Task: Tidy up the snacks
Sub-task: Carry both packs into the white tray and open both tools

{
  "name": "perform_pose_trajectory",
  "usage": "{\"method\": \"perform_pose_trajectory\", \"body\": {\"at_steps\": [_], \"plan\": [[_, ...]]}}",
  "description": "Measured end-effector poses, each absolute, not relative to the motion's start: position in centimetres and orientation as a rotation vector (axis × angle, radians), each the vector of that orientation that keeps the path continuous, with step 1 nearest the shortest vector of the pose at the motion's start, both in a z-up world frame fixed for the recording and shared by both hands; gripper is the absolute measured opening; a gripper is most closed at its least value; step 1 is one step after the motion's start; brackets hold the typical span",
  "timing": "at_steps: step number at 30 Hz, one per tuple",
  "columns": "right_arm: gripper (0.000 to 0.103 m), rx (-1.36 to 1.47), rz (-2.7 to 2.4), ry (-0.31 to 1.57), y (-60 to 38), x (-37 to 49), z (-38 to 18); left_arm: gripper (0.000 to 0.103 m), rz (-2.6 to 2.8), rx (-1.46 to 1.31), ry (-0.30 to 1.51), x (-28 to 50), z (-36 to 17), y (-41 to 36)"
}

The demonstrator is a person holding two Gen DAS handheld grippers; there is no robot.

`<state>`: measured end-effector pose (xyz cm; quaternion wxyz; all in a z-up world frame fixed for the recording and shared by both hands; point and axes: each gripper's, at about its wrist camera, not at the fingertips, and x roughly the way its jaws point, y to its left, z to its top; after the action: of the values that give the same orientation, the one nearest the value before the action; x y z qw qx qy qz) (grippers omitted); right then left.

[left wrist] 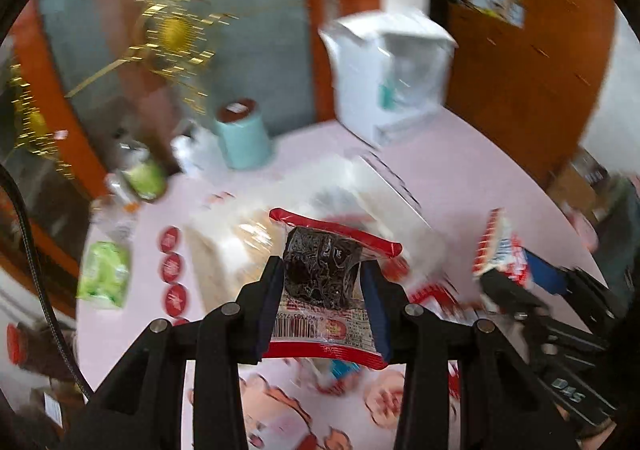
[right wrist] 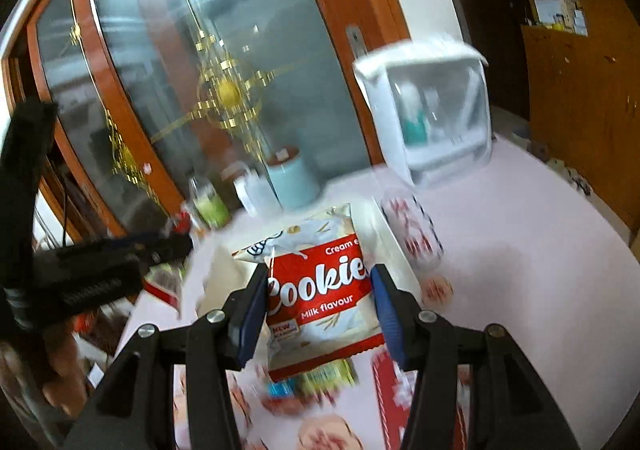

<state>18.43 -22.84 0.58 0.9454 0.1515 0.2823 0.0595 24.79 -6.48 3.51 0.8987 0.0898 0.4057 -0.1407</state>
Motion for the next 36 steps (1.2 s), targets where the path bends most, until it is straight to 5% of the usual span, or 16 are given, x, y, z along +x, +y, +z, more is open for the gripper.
{"method": "perform_pose_trajectory", "body": {"at_steps": [8, 19, 22, 23, 26, 36], "plan": [[0.051, 0.335, 0.103, 0.57, -21.7, 23.9, 1.6, 0.038, -0.15, 0.089, 0.817, 29.7, 3.9, -4.0], [0.053, 0.284, 0.122, 0.758, -18.7, 29.3, -4.9, 0.039, -0.089, 0.094, 0.923, 34.6, -2.7, -3.6], [0.056, 0.313, 0.124, 0.823, -18.6, 30.0, -6.3, 0.052, -0.082, 0.083, 0.948, 35.5, -4.1, -3.2], [0.057, 0.333, 0.132, 0.835, -18.7, 30.1, -6.6, 0.065, -0.082, 0.082, 0.953, 35.6, -4.4, -3.1], [0.071, 0.369, 0.157, 0.827, -18.9, 30.0, -6.9, 0.085, -0.031, 0.098, 0.946, 35.7, -5.1, -2.3], [0.075, 0.32, 0.181, 0.738, -17.9, 27.6, -3.9, 0.086, -0.011, 0.067, 0.94, 34.3, -4.5, -0.5]]}}
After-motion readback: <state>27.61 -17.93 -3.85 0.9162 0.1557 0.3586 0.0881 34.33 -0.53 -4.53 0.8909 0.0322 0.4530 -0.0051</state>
